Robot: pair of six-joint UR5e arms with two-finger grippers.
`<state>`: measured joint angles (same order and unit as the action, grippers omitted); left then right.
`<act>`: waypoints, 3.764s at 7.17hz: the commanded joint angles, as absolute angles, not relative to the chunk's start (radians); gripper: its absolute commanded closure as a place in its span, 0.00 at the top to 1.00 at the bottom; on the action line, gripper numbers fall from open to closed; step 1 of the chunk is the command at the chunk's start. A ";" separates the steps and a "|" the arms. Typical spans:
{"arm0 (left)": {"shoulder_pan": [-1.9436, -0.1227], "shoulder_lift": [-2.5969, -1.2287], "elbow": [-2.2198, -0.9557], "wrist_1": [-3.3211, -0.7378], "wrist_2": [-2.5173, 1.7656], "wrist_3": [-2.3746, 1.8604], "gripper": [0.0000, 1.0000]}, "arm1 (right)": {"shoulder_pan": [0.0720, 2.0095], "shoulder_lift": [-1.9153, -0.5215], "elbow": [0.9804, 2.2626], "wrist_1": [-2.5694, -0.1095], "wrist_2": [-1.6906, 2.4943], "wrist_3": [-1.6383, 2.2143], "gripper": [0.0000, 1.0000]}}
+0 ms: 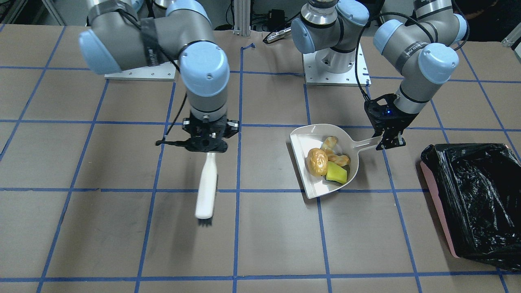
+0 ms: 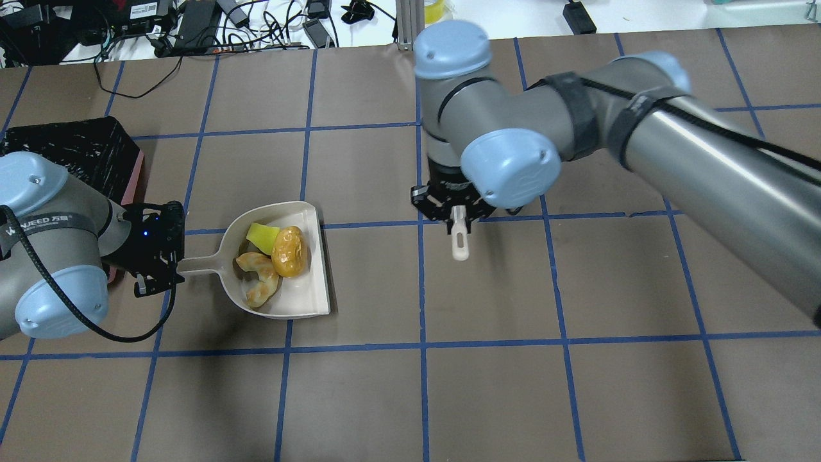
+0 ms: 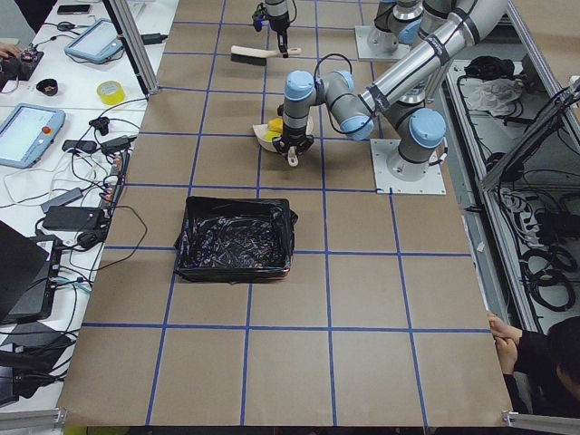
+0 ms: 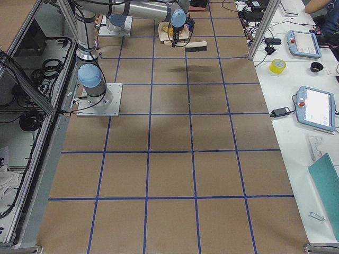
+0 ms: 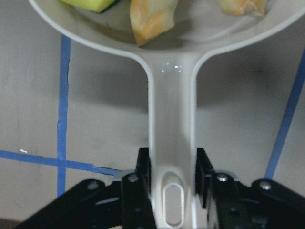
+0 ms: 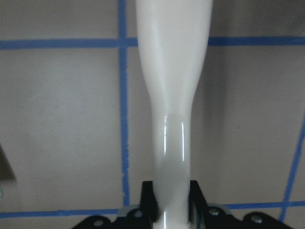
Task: Sweep and dump trash into bin
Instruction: 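Lift dustpan over the bin with left gripper while right gripper returns brush, then tip dustpan into the bin with left gripper while right gripper releases brush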
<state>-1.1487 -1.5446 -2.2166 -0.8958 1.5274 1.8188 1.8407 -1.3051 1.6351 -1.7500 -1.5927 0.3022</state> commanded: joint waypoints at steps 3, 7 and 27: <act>-0.996 -1.536 -2.040 -1.012 1.471 1.829 0.00 | 1.383 -1.220 1.634 -1.808 -1.654 -0.137 0.12; -0.662 -1.591 -1.786 -1.286 1.243 1.829 0.00 | 1.296 -1.125 1.609 -1.873 -1.792 -0.259 0.11; -0.992 -1.828 -1.508 -0.859 2.262 2.312 0.00 | 1.554 -1.557 1.448 -1.506 -1.581 -0.028 1.00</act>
<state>-0.9610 -1.8245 -1.5048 -0.8615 2.2329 2.3152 1.4955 -1.5089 1.4450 -1.5191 -1.6291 -0.0916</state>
